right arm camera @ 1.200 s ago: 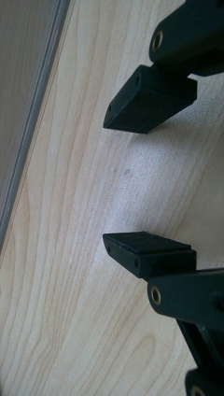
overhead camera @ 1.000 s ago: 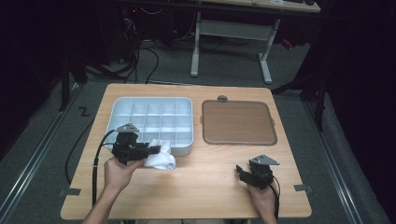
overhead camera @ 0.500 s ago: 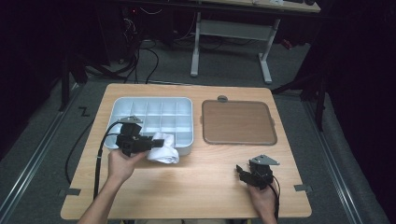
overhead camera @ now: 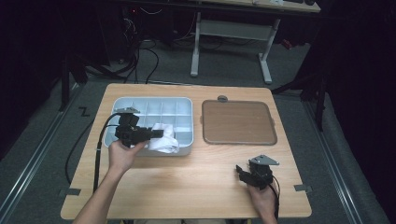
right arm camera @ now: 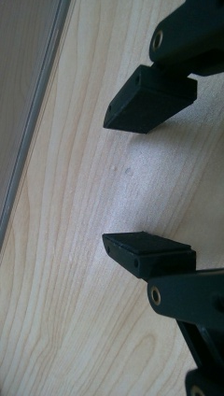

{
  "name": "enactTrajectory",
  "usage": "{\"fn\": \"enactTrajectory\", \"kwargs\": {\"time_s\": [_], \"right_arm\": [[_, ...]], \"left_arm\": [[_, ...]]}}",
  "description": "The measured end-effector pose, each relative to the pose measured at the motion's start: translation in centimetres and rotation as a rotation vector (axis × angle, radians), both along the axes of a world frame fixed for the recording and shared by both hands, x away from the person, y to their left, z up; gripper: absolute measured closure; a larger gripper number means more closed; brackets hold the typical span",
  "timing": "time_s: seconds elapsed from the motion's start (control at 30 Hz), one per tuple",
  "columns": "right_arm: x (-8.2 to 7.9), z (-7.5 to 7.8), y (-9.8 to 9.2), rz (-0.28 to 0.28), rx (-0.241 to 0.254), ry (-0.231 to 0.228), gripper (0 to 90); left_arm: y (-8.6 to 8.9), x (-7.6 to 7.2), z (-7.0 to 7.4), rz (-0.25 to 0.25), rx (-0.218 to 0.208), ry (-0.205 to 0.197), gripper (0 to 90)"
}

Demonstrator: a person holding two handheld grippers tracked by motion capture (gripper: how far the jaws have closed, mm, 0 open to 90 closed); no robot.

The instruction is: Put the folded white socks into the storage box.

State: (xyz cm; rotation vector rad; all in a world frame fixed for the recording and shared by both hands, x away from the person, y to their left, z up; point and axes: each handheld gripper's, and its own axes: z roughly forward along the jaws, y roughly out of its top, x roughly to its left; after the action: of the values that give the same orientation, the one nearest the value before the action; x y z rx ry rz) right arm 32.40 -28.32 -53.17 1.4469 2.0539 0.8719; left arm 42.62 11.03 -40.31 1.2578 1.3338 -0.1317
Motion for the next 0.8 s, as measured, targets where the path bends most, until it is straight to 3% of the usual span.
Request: {"fn": "enactTrajectory", "kwargs": {"time_s": [0.13,0.3,0.4,0.63,0.73,0.8], "right_arm": [[0.0,0.0,0.0,-0.001,0.0,0.0,39.1],[0.0,0.0,0.0,0.002,0.001,0.0,39.0],[0.0,0.0,0.0,0.002,0.001,0.0,39.0],[0.0,0.0,0.0,0.002,0.002,0.0,39.2],[0.0,0.0,0.0,0.002,0.0,0.0,39.3],[0.0,0.0,0.0,-0.002,0.004,0.001,39.8]], "left_arm": [[0.2,0.5,0.0,0.019,0.024,-0.004,71.1],[0.7,1.6,-0.1,0.042,-0.012,0.005,71.1],[0.7,2.4,-0.6,0.057,-0.013,0.02,71.1],[0.4,3.9,-1.6,0.052,-0.017,0.054,71.1],[0.5,4.6,-1.9,0.047,-0.061,0.064,71.1],[0.4,5.0,-2.5,0.042,-0.047,0.073,71.1]]}}
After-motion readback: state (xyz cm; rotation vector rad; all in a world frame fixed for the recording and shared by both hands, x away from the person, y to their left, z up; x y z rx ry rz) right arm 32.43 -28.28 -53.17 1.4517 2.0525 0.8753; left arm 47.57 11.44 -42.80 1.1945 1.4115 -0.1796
